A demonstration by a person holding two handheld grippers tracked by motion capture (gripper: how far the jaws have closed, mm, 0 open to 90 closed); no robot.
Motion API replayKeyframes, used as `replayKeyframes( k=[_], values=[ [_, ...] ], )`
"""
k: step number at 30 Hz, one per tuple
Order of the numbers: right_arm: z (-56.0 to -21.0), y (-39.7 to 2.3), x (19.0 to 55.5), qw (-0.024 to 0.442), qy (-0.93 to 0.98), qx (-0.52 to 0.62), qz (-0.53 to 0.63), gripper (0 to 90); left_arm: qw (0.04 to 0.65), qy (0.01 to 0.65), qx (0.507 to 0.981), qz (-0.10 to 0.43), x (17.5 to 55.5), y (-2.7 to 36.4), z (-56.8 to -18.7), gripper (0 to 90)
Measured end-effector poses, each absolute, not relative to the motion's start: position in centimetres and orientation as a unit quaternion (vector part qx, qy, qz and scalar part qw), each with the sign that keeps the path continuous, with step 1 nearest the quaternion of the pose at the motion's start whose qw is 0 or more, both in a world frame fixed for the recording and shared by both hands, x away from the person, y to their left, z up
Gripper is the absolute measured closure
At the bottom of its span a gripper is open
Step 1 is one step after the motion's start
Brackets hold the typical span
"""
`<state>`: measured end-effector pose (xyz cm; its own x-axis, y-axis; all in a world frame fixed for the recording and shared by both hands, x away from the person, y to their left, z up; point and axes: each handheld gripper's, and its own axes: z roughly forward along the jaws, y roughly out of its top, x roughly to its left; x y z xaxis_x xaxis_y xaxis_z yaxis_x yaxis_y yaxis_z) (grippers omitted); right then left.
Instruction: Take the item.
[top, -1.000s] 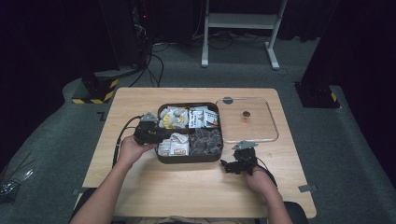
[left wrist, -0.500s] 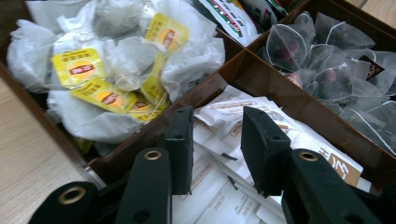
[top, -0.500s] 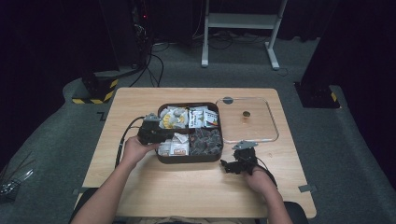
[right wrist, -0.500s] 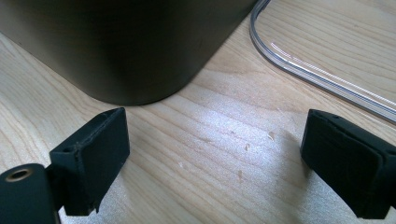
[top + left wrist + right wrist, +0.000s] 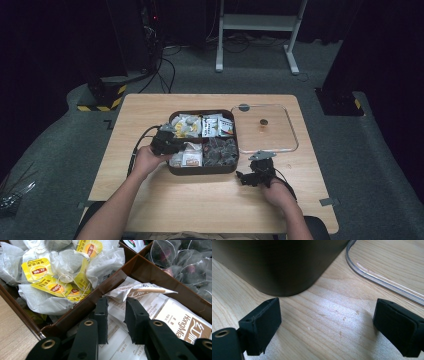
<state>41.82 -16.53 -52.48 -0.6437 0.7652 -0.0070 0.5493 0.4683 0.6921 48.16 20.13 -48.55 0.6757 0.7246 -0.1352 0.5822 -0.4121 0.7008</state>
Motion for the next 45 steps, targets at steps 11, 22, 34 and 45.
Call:
replayKeyframes(
  k=[11,22,34,45],
  values=[
    [-52.5,-16.5,41.8,0.160,0.842,0.390,0.337,7.9,0.373,0.373,0.843,0.106,48.1,19.7,-48.1,74.4],
    [-52.5,-16.5,41.8,0.161,0.842,0.390,0.337,7.9,0.390,0.374,0.835,0.105,48.4,20.0,-48.0,74.9],
    [-52.5,-16.5,41.8,0.160,0.842,0.390,0.337,7.9,0.379,0.343,0.853,0.105,49.1,19.6,-47.3,86.4],
    [-52.5,-16.5,41.8,0.160,0.842,0.390,0.337,7.9,0.388,0.342,0.850,0.101,49.1,19.7,-46.8,89.3]
  ],
)
